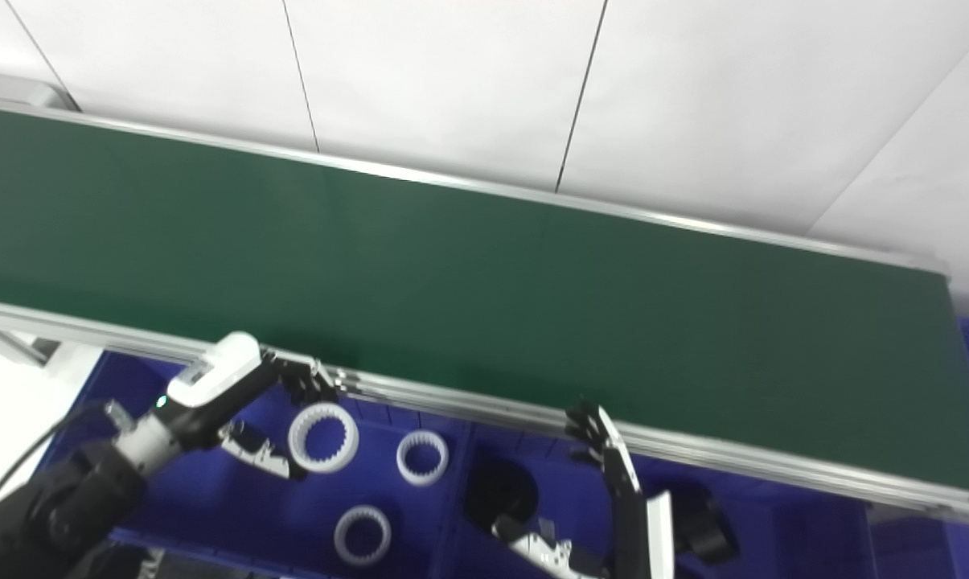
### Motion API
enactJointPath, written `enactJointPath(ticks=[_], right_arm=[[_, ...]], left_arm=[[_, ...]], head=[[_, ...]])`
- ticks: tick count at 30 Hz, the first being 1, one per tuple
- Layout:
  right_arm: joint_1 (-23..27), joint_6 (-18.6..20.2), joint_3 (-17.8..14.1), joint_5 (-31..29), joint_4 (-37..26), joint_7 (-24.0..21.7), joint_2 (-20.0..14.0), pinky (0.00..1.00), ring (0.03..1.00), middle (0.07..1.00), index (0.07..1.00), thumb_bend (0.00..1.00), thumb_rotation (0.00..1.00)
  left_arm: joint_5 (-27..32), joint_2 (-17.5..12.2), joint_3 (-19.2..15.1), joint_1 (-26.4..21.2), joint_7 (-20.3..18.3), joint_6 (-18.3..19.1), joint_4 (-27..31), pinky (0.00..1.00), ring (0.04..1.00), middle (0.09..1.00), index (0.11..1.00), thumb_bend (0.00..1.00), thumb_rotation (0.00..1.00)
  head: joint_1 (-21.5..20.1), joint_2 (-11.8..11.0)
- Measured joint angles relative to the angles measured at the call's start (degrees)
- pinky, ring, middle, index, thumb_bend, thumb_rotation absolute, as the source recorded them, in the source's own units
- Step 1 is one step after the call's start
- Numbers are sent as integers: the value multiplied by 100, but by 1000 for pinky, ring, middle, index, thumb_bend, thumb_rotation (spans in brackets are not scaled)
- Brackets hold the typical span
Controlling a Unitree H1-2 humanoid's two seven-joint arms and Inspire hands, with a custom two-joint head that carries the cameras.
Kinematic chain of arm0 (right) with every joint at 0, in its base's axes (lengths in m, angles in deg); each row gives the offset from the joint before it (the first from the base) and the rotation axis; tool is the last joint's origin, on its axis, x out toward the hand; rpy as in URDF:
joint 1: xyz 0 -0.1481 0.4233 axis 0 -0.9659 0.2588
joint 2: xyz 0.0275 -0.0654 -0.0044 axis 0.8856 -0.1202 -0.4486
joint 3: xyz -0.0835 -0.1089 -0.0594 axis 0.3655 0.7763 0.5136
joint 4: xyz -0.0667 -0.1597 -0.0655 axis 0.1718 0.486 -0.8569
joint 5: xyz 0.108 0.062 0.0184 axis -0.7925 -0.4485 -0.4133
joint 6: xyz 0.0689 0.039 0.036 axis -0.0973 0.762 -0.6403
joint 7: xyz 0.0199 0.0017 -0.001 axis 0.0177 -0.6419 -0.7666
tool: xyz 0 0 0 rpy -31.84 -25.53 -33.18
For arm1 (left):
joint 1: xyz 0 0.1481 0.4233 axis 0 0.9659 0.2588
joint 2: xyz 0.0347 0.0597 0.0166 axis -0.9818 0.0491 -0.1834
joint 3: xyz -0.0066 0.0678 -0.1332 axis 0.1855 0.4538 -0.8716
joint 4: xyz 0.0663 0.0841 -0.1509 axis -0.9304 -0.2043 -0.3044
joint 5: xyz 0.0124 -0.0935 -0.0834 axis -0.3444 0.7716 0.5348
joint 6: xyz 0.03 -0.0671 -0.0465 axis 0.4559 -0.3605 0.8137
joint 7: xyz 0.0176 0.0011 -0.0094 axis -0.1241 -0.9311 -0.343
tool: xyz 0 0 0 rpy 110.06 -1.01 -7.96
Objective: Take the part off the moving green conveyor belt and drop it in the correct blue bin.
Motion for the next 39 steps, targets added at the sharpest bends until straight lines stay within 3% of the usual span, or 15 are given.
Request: enactJointPath(ticks=[4, 6, 7, 13, 14, 16, 20, 23, 24, 28, 30, 31, 34, 35, 39], right_arm=[[-6, 0, -135, -11, -40, -191, 84, 671, 774, 815, 872, 788, 442], [-30, 0, -182, -13, -43, -240, 129, 665, 771, 813, 868, 787, 441], [-43, 0, -206, -13, -46, -272, 156, 667, 774, 816, 870, 788, 444], [-72, 2, -334, -19, -96, -465, 235, 672, 778, 818, 873, 794, 454], [-88, 2, -353, -20, -103, -469, 244, 673, 778, 817, 872, 794, 451], [-115, 3, -382, -22, -111, -505, 263, 675, 778, 817, 873, 792, 456], [-127, 3, -410, -18, -113, -586, 343, 675, 777, 815, 870, 792, 446], [-125, 3, -447, -3, -128, -630, 392, 672, 775, 812, 866, 797, 449], [-128, 6, -451, 11, -138, -653, 405, 673, 778, 814, 867, 795, 448], [-179, 105, -457, 95, -284, -719, 451, 679, 783, 821, 871, 798, 441], [-194, 122, -457, 95, -318, -774, 488, 685, 784, 824, 871, 808, 444], [-193, 147, -455, 98, -318, -803, 510, 685, 784, 824, 871, 808, 444], [-207, 201, -453, 110, -319, -854, 553, 692, 791, 832, 877, 806, 450], [-215, 221, -453, 128, -319, -870, 562, 696, 796, 835, 878, 817, 464], [-289, 258, -449, 204, -321, -915, 620, 704, 806, 846, 882, 818, 463]], left_arm=[[-360, 15, 207, -62, -391, 222, 140, 516, 447, 505, 510, 497, 0], [-496, 59, 270, -50, -510, 315, 183, 570, 594, 499, 502, 509, 0], [-556, 61, 278, -51, -562, 356, 222, 633, 651, 592, 500, 503, 38], [-745, 87, 302, -35, -699, 447, 298, 743, 751, 778, 501, 500, 90], [-743, 111, 294, -20, -679, 437, 288, 761, 778, 815, 709, 554, 346], [-736, 154, 293, 3, -602, 318, 202, 778, 817, 862, 823, 589, 604], [-428, 180, 352, 65, -246, 24, 64, 782, 837, 882, 856, 601, 711], [-46, 161, 433, 77, -137, -9, 93, 770, 857, 905, 879, 618, 713], [100, 163, 428, 92, -143, -10, 111, 765, 858, 908, 888, 641, 673], [624, 240, 373, 176, -360, 30, 272, 762, 866, 923, 912, 686, 645], [901, 303, 393, 196, -507, 33, 348, 762, 873, 932, 908, 635, 514], [1053, 346, 400, 200, -584, 33, 348, 762, 873, 932, 908, 635, 514], [1351, 483, 459, 205, -745, 36, 386, 809, 892, 943, 916, 547, 371], [1442, 512, 485, 205, -812, 36, 421, 827, 915, 956, 921, 504, 382], [2103, 663, 450, 180, -1067, 118, 448, 827, 920, 957, 909, 444, 390]], head=[[-26, 62], [-53, 79], [-70, 105], [-88, 123], [-105, 132], [-123, 132], [-158, 149], [-281, 176], [-342, 184], [-649, 202], [-807, 211], [-809, 211], [-993, 202], [-1211, 185], [-1353, 184]])
